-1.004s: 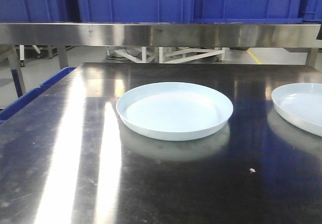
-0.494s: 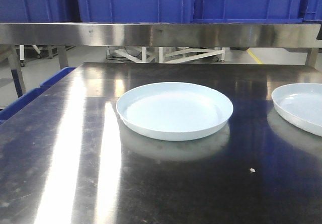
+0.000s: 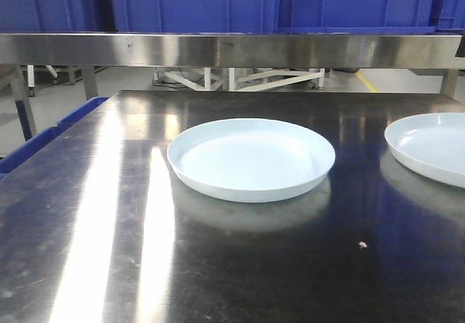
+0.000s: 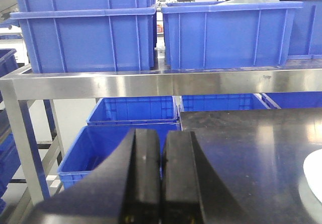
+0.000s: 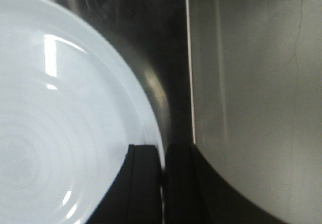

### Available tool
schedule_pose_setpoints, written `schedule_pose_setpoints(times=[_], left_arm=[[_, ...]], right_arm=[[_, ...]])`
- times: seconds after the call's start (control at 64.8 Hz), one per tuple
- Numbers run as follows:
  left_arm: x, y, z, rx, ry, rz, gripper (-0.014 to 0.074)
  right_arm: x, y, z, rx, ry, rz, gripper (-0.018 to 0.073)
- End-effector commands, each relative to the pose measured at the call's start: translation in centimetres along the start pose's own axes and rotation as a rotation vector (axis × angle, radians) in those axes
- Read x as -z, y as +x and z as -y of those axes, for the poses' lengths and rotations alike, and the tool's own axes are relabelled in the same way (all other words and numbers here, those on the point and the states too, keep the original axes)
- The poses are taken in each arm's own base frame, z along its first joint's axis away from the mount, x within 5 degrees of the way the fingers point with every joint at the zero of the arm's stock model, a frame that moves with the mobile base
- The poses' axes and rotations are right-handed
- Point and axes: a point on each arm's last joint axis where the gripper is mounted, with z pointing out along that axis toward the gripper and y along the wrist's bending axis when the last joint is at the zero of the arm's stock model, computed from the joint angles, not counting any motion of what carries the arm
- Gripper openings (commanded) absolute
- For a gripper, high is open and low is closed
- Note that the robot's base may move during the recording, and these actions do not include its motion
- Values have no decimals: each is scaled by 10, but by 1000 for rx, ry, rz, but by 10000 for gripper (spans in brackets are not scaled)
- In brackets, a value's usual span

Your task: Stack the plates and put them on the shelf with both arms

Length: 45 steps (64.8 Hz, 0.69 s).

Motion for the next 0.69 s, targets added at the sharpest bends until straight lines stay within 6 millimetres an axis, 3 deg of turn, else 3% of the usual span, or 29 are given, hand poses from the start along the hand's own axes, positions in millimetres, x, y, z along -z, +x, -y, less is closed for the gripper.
schedule_pose_setpoints(times=[0.0, 0.185, 0.355, 0.51, 0.68], left_arm=[[0, -17, -1, 18, -9, 107, 82], [0, -17, -1, 18, -9, 107, 82], [0, -17, -1, 18, -9, 107, 82], [0, -17, -1, 18, -9, 107, 82], [0, -17, -1, 18, -9, 107, 82]], right_arm=[[33, -11, -1, -37, -36, 114, 53], [49, -10, -11, -121, -159, 142, 53], [68, -7, -40, -96, -250, 177, 53], [78, -3, -80, 2, -304, 209, 53], [75, 7, -138, 143, -372, 226, 52]])
